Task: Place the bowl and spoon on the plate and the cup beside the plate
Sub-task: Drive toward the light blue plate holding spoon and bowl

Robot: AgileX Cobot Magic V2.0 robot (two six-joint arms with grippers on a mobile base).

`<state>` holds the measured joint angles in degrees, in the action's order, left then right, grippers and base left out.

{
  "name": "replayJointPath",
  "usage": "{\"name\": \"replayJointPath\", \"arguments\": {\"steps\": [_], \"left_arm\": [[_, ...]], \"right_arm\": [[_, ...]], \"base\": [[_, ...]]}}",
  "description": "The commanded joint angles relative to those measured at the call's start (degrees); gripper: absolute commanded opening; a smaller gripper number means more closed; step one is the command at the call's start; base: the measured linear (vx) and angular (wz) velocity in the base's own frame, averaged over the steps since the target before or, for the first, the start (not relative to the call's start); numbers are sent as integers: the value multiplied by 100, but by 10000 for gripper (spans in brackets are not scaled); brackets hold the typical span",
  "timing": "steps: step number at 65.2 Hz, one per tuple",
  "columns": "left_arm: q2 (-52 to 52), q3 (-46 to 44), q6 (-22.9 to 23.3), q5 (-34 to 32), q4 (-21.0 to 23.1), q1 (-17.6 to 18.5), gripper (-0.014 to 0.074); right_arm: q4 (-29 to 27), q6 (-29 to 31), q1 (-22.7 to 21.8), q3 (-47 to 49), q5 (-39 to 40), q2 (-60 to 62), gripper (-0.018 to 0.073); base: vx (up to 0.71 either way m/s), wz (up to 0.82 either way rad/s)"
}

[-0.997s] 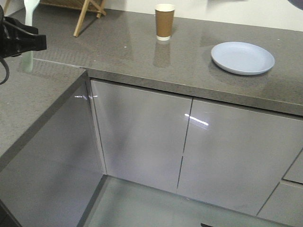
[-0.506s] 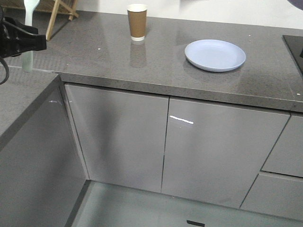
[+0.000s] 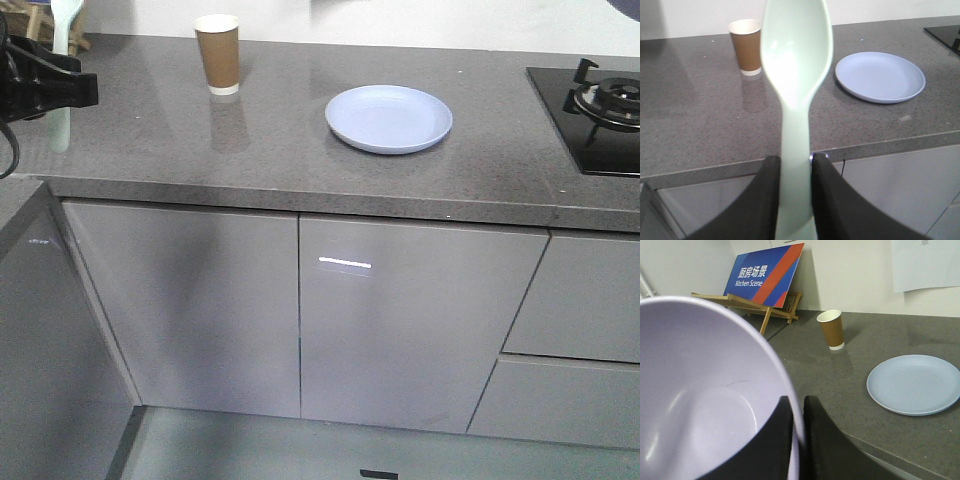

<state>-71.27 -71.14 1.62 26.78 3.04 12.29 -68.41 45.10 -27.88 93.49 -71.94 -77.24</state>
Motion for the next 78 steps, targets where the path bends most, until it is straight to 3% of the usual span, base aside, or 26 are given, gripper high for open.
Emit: {"name": "replayJointPath", "arguments": {"steps": [1,78], "left_arm": [[165,-155,21,-379,67,32,-6],[165,-155,21,-379,67,32,-6]], "right_arm": [[-395,51,-25,150,-139,161,-5],[-395,51,-25,150,-139,161,-5]], "base": [[5,-21],[3,-10]]}}
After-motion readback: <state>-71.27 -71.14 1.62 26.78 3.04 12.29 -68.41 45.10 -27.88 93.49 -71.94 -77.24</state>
